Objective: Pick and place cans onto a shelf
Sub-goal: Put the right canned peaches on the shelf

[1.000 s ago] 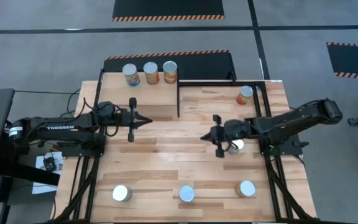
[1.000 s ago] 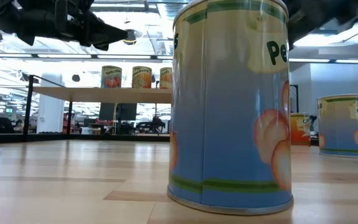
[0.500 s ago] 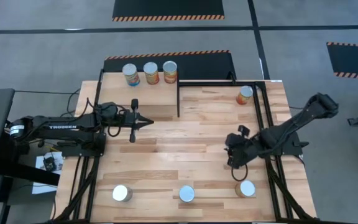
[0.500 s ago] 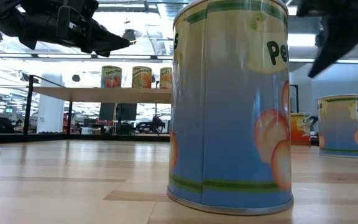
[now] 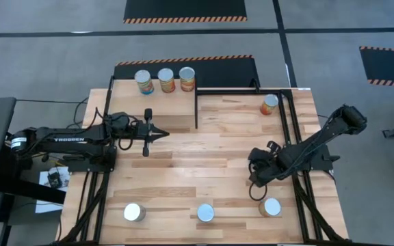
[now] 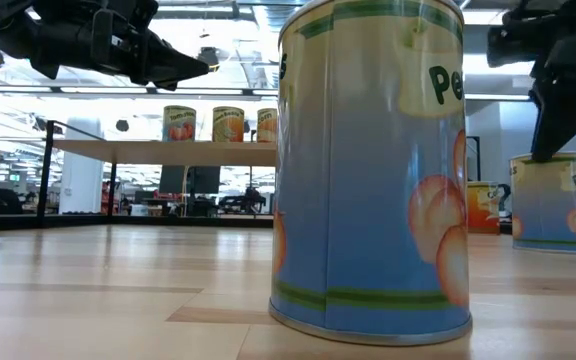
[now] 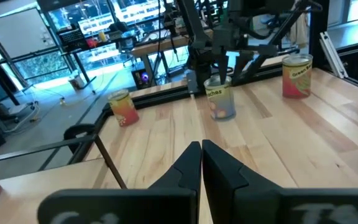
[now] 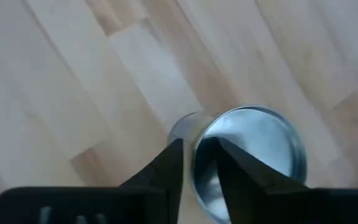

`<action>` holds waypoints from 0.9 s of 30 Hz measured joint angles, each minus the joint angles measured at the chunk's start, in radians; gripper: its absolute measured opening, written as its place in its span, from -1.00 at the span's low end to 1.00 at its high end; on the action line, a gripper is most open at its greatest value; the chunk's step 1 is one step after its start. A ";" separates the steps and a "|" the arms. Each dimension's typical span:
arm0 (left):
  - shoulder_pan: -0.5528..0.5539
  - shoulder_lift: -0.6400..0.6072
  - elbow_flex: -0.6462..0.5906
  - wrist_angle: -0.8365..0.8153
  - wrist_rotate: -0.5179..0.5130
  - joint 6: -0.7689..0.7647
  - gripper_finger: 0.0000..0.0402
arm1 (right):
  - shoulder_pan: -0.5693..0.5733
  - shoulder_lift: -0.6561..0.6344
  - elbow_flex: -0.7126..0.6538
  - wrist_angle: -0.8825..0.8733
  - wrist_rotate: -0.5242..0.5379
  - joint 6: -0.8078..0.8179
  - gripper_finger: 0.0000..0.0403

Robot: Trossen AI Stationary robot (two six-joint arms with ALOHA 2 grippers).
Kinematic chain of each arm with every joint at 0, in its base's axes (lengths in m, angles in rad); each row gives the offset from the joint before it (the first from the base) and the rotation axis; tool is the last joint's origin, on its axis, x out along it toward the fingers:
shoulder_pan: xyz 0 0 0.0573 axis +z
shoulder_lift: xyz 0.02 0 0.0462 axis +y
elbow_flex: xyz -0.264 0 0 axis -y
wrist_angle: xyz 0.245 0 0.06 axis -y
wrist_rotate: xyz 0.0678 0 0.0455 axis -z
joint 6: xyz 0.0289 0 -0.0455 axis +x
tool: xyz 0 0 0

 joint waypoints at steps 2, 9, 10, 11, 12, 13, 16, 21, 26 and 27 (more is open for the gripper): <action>0.000 0.000 0.000 0.000 0.000 0.000 -0.98 | -0.013 0.020 0.002 -0.003 -0.004 -0.035 -0.53; 0.000 0.000 0.001 0.001 -0.076 -0.012 -0.98 | -0.067 0.042 0.045 0.055 0.006 -0.255 -0.96; 0.000 0.000 0.001 0.001 -0.082 -0.015 -0.98 | -0.079 0.042 0.061 0.073 0.006 -0.297 -0.95; 0.000 0.000 0.001 0.001 -0.086 -0.017 -0.98 | -0.094 0.041 0.077 0.099 0.006 -0.344 -0.94; 0.000 0.000 0.001 0.001 -0.088 -0.017 -0.98 | -0.110 0.041 0.091 0.128 0.006 -0.394 -0.93; 0.000 0.000 0.001 0.002 -0.088 -0.016 -0.98 | -0.127 0.041 0.102 0.160 0.002 -0.450 -0.93; 0.000 0.000 0.001 0.003 -0.088 -0.014 -0.98 | -0.191 0.047 0.129 0.309 -0.027 -0.658 -0.97; 0.000 0.000 0.001 0.002 -0.088 -0.004 -0.98 | -0.309 0.124 0.184 0.591 -0.226 -1.017 -0.96; 0.000 0.000 0.001 0.002 -0.072 0.008 -0.98 | -0.396 0.310 0.339 0.670 -0.389 -1.369 -0.96; 0.000 0.000 0.001 0.002 -0.071 0.008 -0.98 | -0.408 0.355 0.385 0.670 -0.406 -1.441 -0.97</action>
